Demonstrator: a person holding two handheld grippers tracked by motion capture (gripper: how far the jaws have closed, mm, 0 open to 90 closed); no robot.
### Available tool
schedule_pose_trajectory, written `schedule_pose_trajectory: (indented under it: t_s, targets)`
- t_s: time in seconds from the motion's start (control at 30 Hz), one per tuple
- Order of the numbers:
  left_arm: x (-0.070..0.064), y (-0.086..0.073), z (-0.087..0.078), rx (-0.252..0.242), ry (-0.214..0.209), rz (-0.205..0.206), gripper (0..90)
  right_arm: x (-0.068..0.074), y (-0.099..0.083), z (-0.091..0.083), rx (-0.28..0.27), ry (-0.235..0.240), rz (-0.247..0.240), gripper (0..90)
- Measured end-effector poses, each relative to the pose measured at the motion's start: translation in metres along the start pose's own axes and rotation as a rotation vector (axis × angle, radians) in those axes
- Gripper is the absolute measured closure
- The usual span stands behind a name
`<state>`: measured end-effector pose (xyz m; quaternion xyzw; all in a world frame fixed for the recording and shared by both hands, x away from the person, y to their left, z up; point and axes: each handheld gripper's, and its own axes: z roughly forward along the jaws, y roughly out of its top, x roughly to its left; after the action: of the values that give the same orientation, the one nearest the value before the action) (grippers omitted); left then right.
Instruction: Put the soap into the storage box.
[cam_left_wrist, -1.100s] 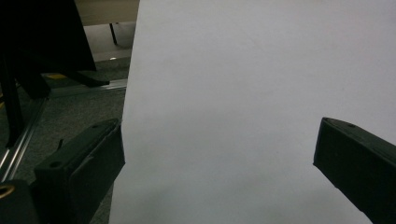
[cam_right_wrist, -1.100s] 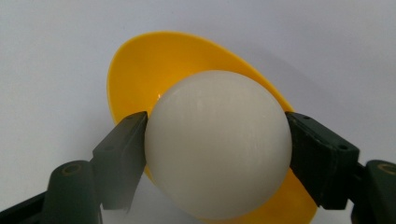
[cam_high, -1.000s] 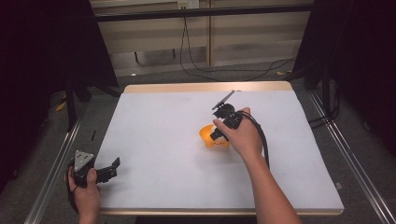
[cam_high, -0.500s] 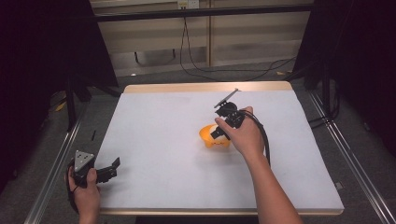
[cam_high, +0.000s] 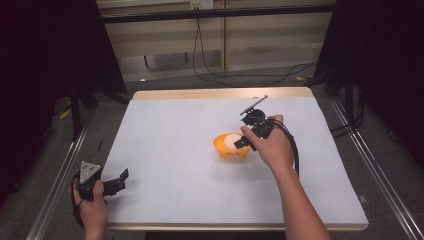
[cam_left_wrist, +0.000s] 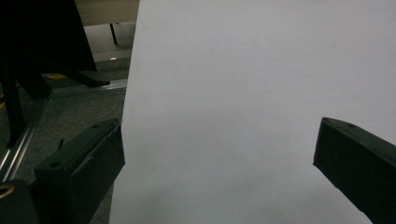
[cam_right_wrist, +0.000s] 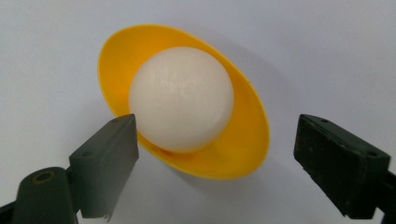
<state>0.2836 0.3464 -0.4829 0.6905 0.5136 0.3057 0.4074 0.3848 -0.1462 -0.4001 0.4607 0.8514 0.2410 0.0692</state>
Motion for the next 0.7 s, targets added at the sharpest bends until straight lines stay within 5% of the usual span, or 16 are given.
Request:
schedule_pose_trajectory:
  t_s: [0.3, 0.7]
  targets:
    - [0.0, 0.0, 0.0, 0.0, 0.001, 0.002, 1.8, -0.009, -0.021, -0.01, -0.025, -0.02, 0.009, 2.4]
    - [0.0, 0.0, 0.0, 0.001, 0.004, -0.001, 1.8, -0.02, -0.049, -0.017, -0.034, -0.057, 0.039, 0.0]
